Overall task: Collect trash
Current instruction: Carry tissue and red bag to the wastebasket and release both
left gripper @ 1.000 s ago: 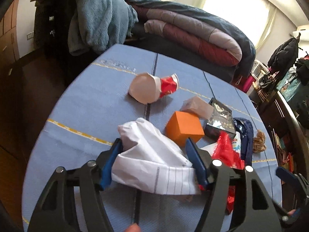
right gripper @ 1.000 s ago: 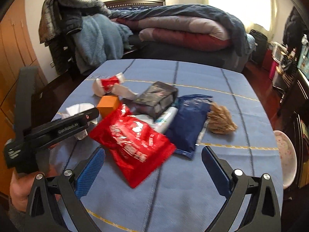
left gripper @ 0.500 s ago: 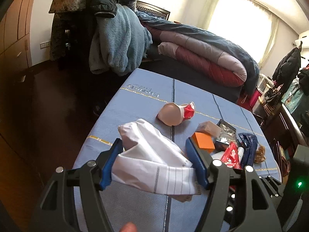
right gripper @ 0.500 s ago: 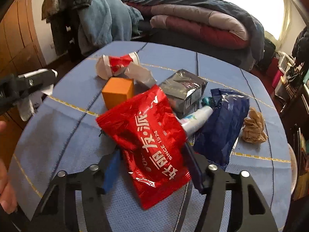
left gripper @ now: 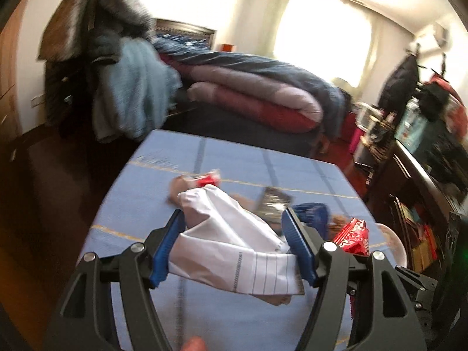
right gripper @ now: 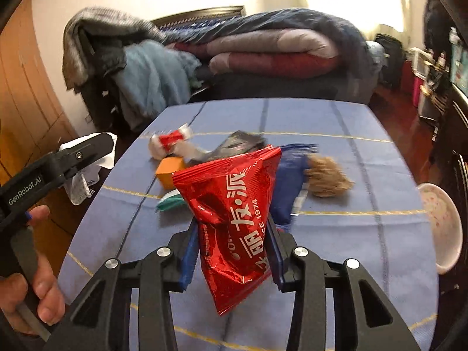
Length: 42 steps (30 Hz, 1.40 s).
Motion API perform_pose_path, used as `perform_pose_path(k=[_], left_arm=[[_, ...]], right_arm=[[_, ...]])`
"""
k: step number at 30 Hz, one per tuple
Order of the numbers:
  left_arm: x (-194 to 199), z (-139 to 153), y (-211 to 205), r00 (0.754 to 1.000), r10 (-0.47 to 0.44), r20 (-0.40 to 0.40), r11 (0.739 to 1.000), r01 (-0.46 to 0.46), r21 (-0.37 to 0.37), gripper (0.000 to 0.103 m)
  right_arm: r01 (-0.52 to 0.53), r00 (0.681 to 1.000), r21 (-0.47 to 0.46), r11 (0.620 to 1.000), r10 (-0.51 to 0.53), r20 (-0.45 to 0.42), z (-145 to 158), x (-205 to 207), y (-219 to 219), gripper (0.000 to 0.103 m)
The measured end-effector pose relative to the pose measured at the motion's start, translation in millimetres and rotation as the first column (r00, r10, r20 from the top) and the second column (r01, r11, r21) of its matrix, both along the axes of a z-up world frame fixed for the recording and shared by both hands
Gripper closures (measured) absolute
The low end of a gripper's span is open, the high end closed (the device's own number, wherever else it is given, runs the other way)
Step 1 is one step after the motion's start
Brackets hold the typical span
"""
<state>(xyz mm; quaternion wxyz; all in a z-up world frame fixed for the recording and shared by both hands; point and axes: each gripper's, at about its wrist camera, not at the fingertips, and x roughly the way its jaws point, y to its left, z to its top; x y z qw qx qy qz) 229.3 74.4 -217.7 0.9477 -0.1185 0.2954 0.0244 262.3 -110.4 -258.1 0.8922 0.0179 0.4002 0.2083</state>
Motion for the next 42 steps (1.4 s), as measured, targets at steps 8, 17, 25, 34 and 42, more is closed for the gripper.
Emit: perform_pose_path(k=[8,17,25,34,42], left_arm=[[24,15,-102,0.972,-0.231,0.042,0.973,0.231,0.020,0.034],[64,12,-221,0.879,-0.474,0.052,0.880,0.474,0.002,0.034],[112,-3,-320,0.800,-0.598,0.045,0.801,0.597,0.044,0.034],[181,-47,-415,0.733,-0.676,-0.072,0.737,0.674,-0.054,0.033],[216,-89,-451,0.711,-0.684,-0.161,0.728,0.678,-0.100,0.022]], right_arm=[[0.203,0.978,0.010,0.979,-0.203,0.053,16,-7,-99,0.062],[0.424,0.902,0.010,0.906,-0.423,0.083,16,0,-204,0.062],[0.565,0.824,-0.010,0.825,-0.563,0.063,-7,19,-288,0.062],[0.610,0.792,-0.050,0.791,-0.611,0.000,-59,59,-338,0.062],[0.621,0.783,0.028,0.783,-0.619,-0.056,-91,85,-367,0.049]])
